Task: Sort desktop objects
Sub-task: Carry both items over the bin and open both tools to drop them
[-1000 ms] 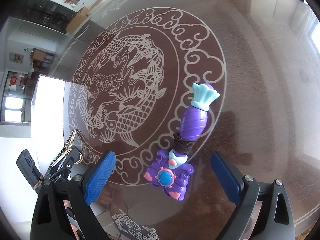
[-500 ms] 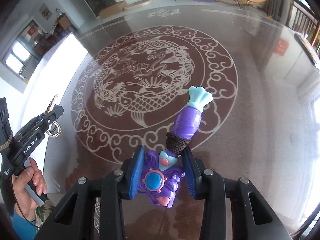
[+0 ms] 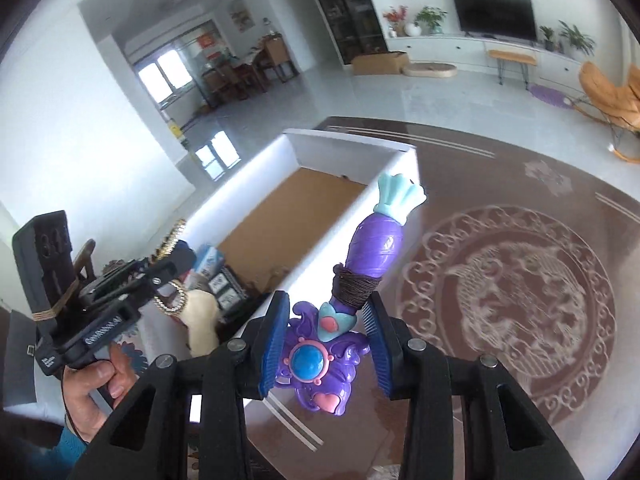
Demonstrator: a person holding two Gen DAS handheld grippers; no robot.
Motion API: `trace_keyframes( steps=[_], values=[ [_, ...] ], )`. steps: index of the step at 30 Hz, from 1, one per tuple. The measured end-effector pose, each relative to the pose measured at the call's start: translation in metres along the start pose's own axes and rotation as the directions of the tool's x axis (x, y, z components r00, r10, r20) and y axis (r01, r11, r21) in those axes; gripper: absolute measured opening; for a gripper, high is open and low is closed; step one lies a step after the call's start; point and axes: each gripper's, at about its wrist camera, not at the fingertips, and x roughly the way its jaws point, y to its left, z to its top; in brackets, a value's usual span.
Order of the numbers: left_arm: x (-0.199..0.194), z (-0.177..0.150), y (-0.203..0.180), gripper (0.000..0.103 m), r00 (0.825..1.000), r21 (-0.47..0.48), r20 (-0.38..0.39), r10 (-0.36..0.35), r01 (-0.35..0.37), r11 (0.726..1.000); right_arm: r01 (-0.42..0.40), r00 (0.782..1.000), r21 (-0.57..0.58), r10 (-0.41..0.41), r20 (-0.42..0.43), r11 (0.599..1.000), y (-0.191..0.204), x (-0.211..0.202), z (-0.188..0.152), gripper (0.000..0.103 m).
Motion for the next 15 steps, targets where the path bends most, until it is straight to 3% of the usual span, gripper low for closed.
trace_keyframes(
  steps=[5, 8, 10, 12, 14, 15],
  values=[
    [0.029, -0.022, 0.064, 0.026, 0.985, -0.088, -0.118, 0.121, -0.132, 0.987, -0.107, 0.991, -0.134, 0.094, -0.094, 0.985, 0.086, 0.087, 0.019, 0.039],
    [0.048, -0.033, 0.083, 0.027, 0.971, -0.119, -0.184, 0.151, -0.174, 0.978, -0.128, 0.971, -0.150, 0.093, -0.221, 0.980, 0.110, 0.145, 0.006, 0.039],
    [0.056, -0.036, 0.090, 0.030, 0.962, -0.122, -0.209, 0.175, -0.203, 0.971, -0.159, 0.943, -0.147, 0.106, -0.316, 0.976, 0.119, 0.173, -0.009, 0.040],
    [0.060, -0.037, 0.093, 0.050, 0.956, -0.129, -0.223, 0.189, -0.221, 0.967, -0.155, 0.921, -0.151, 0.087, -0.381, 0.976, 0.127, 0.189, -0.022, 0.043],
    [0.053, -0.034, 0.095, 0.086, 0.956, -0.135, -0.193, 0.222, -0.250, 0.959, -0.158, 0.925, -0.166, 0.087, -0.370, 0.973, 0.130, 0.188, -0.027, 0.073],
    [0.047, -0.033, 0.095, 0.090, 0.954, -0.139, -0.165, 0.251, -0.274, 0.951, -0.143, 0.935, -0.172, 0.077, -0.346, 0.975, 0.125, 0.181, -0.028, 0.080]
  ],
)
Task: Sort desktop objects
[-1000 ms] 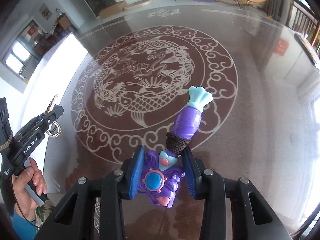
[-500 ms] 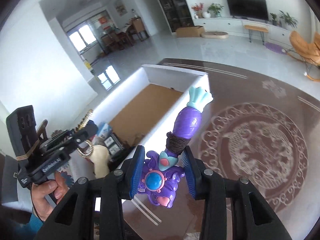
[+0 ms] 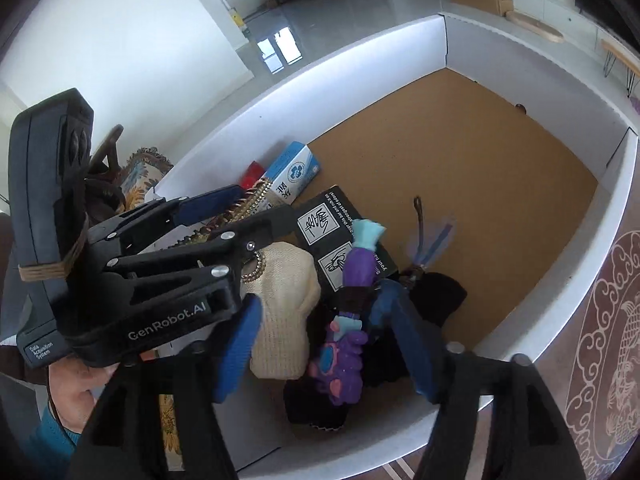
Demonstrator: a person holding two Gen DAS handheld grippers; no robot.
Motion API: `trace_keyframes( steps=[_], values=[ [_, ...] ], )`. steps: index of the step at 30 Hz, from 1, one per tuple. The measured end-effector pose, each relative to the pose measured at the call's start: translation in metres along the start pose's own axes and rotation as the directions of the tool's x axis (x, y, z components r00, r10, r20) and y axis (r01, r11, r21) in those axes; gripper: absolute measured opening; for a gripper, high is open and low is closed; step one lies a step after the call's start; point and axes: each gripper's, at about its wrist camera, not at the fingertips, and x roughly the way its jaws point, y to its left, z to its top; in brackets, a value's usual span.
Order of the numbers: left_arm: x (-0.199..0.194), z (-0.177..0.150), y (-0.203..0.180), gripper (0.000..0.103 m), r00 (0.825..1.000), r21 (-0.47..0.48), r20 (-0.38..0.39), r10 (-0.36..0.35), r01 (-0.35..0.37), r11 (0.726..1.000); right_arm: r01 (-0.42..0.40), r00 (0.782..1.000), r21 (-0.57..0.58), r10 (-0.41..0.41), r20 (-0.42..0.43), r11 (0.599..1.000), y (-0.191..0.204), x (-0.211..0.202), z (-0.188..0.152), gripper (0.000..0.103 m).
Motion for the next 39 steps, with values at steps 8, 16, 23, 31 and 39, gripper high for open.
trace_keyframes(
  steps=[8, 16, 23, 31, 39],
  values=[
    [-0.034, 0.007, -0.025, 0.095, 0.949, -0.010, 0.126, 0.290, -0.291, 0.957, 0.169, 0.972, -0.013, -0.165, 0.169, 0.985, -0.022, -0.063, -0.004, 0.100],
    [-0.046, -0.017, -0.043, 0.095, 0.949, 0.049, 0.091, 0.301, -0.307, 0.951, 0.309, 0.938, -0.019, -0.301, 0.174, 0.951, -0.034, -0.077, -0.010, 0.100],
    [-0.073, -0.025, -0.034, 0.095, 0.922, -0.023, 0.170, 0.349, -0.350, 0.936, 0.347, 0.921, -0.075, -0.324, 0.217, 0.935, -0.017, -0.079, -0.014, 0.100],
    [-0.092, -0.031, -0.024, 0.095, 0.878, -0.112, 0.274, 0.393, -0.377, 0.920, 0.349, 0.920, -0.105, -0.319, 0.229, 0.931, -0.010, -0.073, -0.014, 0.100],
    [-0.103, -0.033, -0.035, 0.095, 0.839, -0.098, 0.326, 0.436, -0.429, 0.898, 0.350, 0.921, -0.103, -0.323, 0.216, 0.931, -0.011, -0.068, -0.013, 0.100]
  ],
)
